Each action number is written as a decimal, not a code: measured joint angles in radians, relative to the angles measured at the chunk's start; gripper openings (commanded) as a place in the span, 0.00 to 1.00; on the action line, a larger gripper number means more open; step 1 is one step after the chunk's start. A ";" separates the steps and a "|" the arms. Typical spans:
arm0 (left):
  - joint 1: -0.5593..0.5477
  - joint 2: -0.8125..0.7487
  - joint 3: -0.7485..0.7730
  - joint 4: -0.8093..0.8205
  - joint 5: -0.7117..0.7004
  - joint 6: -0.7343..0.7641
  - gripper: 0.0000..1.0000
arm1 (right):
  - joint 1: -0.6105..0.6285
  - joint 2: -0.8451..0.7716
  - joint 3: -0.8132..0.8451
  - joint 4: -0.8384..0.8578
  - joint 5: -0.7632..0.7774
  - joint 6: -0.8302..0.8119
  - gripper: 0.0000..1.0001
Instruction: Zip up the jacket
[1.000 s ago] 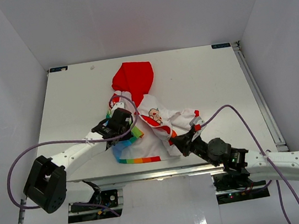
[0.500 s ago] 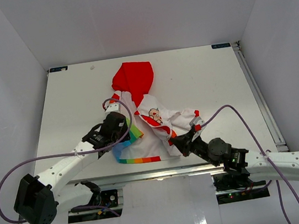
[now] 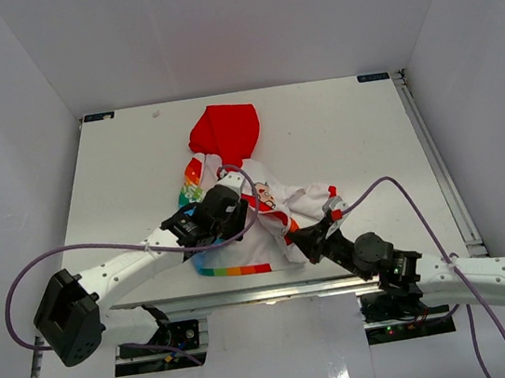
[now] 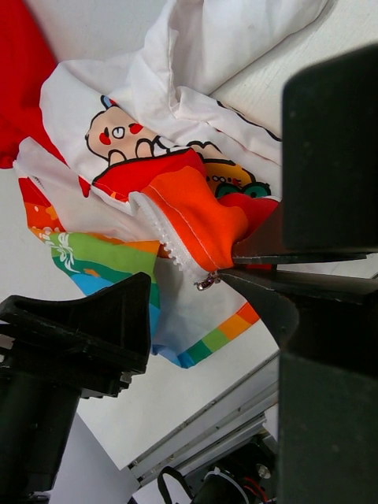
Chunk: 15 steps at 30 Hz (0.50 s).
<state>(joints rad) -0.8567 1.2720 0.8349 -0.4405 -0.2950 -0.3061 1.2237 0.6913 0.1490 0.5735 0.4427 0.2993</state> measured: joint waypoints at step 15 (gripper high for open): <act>-0.005 0.190 0.008 -0.017 -0.097 -0.060 0.02 | -0.002 -0.021 -0.004 -0.001 0.000 0.000 0.08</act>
<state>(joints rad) -0.8616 1.4616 0.8429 -0.4573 -0.3919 -0.3663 1.2215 0.6702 0.1453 0.5730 0.4427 0.2993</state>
